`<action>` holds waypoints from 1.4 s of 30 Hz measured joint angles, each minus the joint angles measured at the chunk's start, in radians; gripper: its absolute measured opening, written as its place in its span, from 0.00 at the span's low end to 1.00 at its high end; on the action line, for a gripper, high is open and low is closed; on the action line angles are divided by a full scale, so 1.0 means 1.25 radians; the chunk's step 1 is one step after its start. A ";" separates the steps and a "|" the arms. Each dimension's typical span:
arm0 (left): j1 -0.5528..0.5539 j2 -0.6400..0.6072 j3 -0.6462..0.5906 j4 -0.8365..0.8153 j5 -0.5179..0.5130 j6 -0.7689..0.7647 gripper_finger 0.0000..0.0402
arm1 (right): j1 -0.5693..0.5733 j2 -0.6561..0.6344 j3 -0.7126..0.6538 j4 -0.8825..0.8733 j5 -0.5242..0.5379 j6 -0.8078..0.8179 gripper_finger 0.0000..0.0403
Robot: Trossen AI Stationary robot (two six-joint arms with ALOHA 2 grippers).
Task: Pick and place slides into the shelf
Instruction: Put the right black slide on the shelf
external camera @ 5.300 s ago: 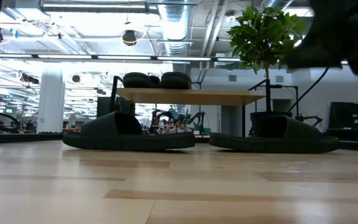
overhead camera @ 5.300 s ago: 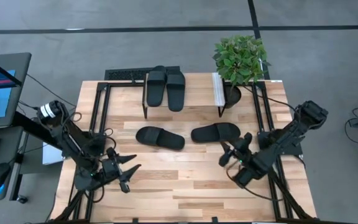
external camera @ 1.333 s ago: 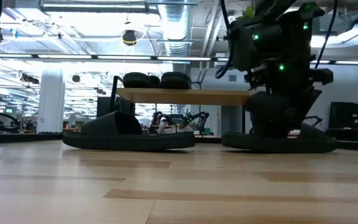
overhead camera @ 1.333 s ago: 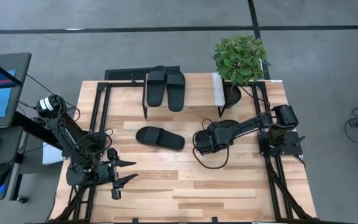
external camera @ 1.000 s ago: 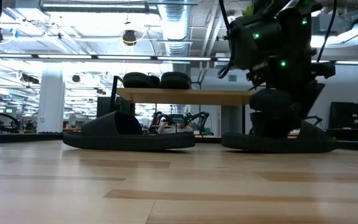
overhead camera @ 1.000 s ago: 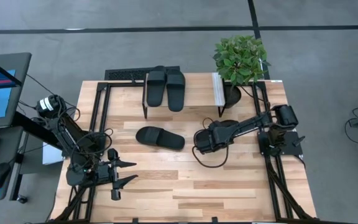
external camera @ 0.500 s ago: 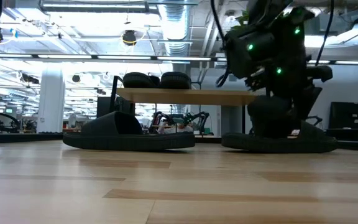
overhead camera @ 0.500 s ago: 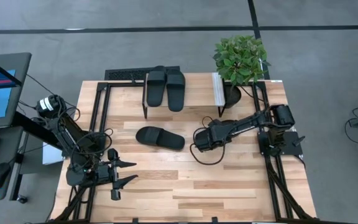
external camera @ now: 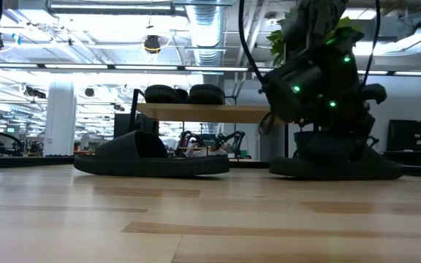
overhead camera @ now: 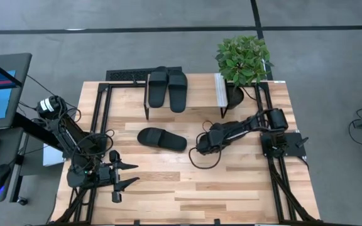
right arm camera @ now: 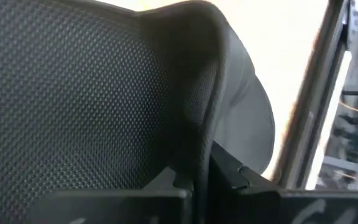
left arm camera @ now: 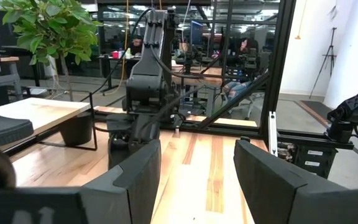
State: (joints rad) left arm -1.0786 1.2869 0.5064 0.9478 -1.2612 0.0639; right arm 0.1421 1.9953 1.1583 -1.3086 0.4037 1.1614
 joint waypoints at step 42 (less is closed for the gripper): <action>0.000 0.002 0.000 -0.038 -0.001 -0.090 0.48 | 0.094 -0.093 0.547 -0.202 0.516 -0.697 0.00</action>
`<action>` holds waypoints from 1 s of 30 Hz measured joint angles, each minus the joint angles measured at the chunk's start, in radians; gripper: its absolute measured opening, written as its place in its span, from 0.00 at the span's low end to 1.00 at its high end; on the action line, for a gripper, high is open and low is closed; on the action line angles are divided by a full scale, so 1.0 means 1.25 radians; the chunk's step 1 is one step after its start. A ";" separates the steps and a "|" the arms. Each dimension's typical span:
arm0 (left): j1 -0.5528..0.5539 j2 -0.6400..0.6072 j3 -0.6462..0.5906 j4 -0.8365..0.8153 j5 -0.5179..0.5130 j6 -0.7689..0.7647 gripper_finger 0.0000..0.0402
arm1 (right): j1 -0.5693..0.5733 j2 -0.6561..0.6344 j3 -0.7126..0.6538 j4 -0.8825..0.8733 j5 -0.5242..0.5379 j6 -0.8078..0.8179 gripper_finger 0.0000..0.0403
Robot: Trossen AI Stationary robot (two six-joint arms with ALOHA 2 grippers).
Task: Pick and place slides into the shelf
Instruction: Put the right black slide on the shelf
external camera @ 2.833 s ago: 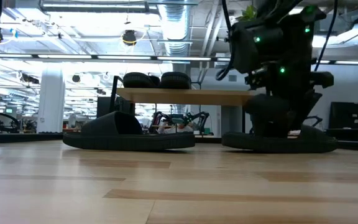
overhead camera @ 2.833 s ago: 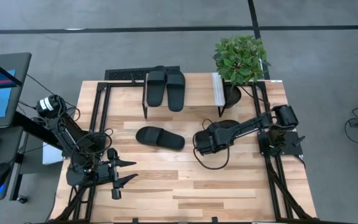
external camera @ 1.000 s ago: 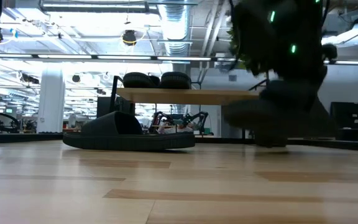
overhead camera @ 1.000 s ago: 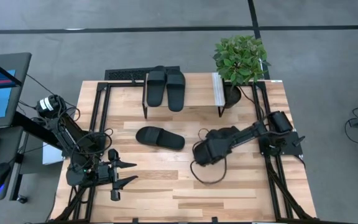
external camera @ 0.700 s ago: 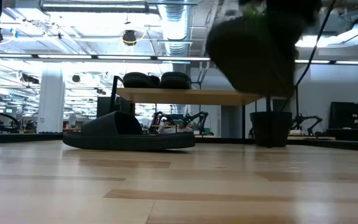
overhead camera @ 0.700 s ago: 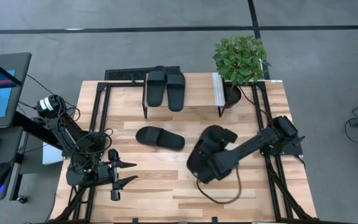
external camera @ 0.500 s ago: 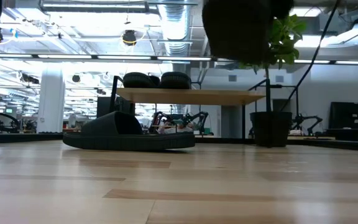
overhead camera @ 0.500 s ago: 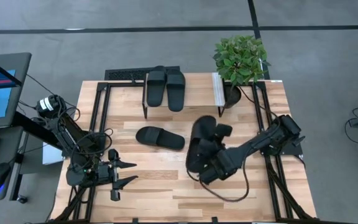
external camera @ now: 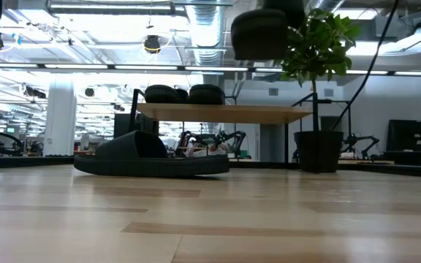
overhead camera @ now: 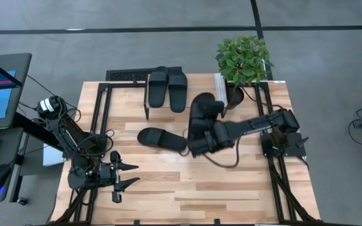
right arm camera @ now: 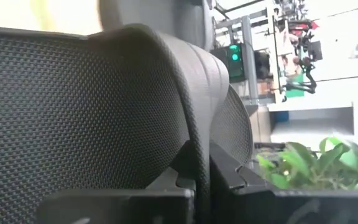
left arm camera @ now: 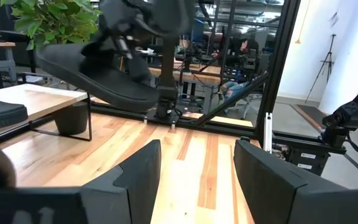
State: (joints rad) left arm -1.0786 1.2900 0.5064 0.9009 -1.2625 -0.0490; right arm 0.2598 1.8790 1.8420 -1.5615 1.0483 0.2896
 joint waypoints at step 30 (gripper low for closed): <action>0.000 0.001 0.000 -0.047 0.000 -0.020 0.48 | -0.252 -0.269 -0.225 0.544 -0.235 -0.428 0.00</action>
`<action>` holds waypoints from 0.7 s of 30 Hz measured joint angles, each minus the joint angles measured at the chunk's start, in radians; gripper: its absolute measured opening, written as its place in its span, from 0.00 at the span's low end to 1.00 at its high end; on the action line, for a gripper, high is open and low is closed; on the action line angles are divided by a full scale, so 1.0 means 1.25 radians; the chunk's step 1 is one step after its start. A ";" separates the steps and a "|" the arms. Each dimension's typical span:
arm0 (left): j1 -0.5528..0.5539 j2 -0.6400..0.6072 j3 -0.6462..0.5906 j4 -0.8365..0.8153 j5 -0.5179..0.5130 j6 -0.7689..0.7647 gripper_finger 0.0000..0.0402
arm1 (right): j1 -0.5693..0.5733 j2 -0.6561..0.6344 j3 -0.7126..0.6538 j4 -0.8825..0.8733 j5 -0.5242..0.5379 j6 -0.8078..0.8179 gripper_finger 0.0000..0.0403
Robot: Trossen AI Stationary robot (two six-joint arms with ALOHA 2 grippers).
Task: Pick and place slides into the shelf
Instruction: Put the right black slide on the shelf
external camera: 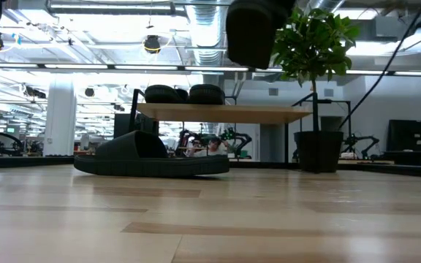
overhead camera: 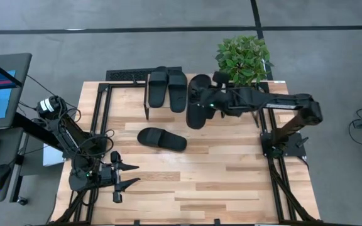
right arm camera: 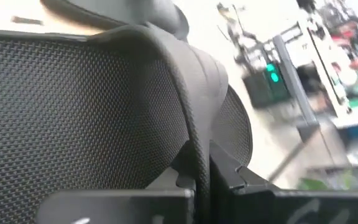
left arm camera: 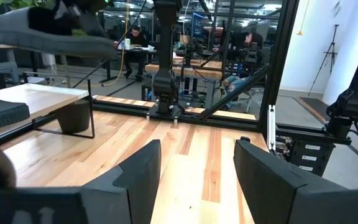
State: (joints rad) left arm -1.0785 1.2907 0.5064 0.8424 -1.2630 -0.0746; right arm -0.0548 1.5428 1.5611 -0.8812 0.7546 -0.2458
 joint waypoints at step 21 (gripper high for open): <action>0.031 0.000 0.000 -0.031 0.000 -0.066 0.48 | -0.196 -0.007 -0.180 0.231 -0.163 -0.245 0.00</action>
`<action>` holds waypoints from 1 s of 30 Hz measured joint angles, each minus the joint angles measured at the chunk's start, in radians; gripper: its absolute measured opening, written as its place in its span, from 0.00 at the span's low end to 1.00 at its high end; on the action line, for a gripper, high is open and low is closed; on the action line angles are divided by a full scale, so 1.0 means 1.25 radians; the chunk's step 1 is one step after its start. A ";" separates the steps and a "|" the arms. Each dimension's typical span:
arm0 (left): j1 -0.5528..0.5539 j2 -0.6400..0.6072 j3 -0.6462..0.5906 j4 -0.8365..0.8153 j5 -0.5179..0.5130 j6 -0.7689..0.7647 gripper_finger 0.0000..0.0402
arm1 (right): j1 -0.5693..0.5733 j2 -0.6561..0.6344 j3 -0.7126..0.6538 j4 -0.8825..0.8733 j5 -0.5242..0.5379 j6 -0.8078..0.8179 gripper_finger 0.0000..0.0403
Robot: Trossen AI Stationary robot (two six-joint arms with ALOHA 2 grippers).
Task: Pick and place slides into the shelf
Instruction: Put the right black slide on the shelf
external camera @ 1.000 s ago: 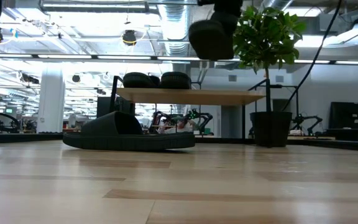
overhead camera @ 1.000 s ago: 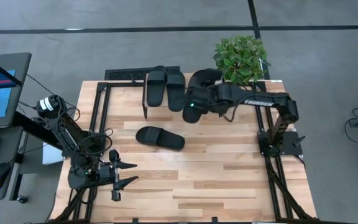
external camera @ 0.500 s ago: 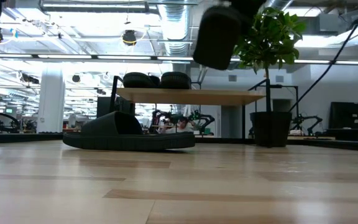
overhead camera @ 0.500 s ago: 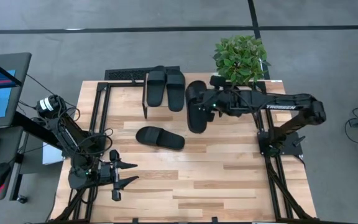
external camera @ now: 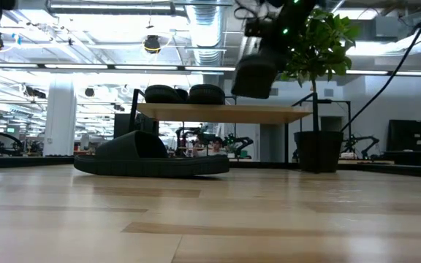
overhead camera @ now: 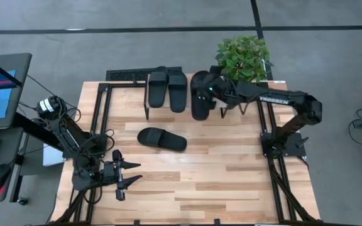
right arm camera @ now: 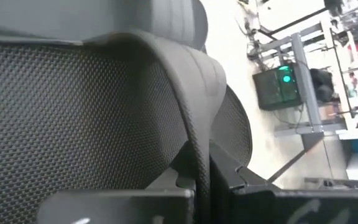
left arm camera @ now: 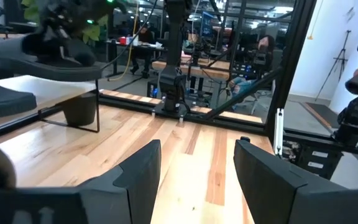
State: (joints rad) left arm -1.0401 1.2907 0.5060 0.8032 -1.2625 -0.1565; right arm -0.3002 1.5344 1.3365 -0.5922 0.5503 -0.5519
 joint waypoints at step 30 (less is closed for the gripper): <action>0.000 0.003 0.000 -0.025 -0.005 -0.019 0.48 | -0.081 0.107 0.000 0.156 -0.072 -0.085 0.00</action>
State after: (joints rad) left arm -1.0401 1.2942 0.5060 0.7719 -1.2686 -0.1806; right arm -0.4019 1.6680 1.3369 -0.3974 0.4602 -0.6576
